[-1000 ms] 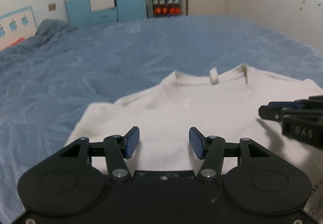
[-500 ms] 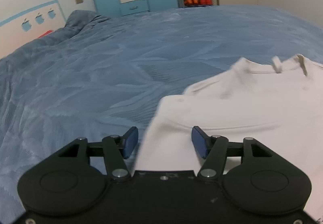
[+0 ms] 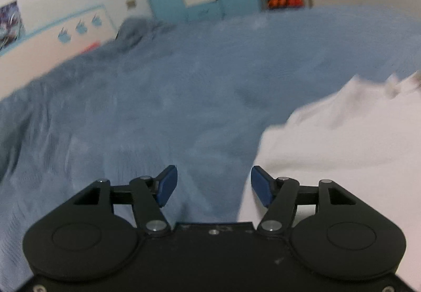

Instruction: Fold small clothes

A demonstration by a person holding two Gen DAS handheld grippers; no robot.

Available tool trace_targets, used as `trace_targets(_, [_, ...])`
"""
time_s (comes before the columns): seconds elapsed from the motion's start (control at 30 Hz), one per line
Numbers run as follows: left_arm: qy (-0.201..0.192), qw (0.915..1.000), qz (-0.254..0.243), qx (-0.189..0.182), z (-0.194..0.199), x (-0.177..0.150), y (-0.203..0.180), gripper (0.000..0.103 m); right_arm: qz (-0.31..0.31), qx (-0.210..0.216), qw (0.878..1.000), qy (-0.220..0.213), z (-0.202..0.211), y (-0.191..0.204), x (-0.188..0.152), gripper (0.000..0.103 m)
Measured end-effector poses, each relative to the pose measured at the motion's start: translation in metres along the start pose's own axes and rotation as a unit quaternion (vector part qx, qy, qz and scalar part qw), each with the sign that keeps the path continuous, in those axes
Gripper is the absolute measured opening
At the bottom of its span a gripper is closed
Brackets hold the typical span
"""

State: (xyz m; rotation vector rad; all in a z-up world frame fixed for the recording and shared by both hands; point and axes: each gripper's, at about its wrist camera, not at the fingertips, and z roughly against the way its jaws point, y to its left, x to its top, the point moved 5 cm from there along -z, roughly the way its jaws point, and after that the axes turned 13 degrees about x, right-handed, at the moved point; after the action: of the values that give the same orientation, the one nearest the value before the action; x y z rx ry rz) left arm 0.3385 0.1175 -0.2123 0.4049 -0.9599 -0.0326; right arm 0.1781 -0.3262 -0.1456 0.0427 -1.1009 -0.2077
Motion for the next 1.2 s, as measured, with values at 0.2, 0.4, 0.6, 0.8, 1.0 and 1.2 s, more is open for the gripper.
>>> trace_targets(0.2, [-0.035, 0.9955, 0.038, -0.08, 0.075, 0.03, 0.01, 0.064, 0.008, 0.044, 0.998, -0.034, 0.057, 0.029, 0.023, 0.012])
trace_targets(0.4, [-0.007, 0.9898, -0.016, -0.141, 0.106, -0.018, -0.02, 0.064, 0.072, 0.066, 0.994, 0.039, 0.047, 0.067, -0.054, 0.013])
trace_targets(0.6, [0.082, 0.9878, -0.012, -0.132, 0.079, -0.088, -0.003, 0.067, 0.074, 0.038, 0.991, 0.105, 0.039, 0.053, -0.123, 0.013])
trace_targets(0.8, [0.094, 0.9937, -0.016, -0.06, 0.058, -0.102, 0.042, 0.067, 0.09, -0.024, 0.989, 0.112, 0.064, 0.018, -0.138, 0.014])
trace_targets(1.0, [0.107, 0.9923, -0.003, -0.063, 0.058, -0.104, 0.052, 0.065, -0.031, -0.027, 0.994, 0.105, 0.103, -0.006, -0.128, 0.045])
trace_targets(1.2, [0.091, 0.9927, 0.003, -0.078, 0.072, -0.1, 0.049, 0.064, -0.072, -0.009, 0.992, 0.105, 0.124, 0.011, -0.135, 0.057])
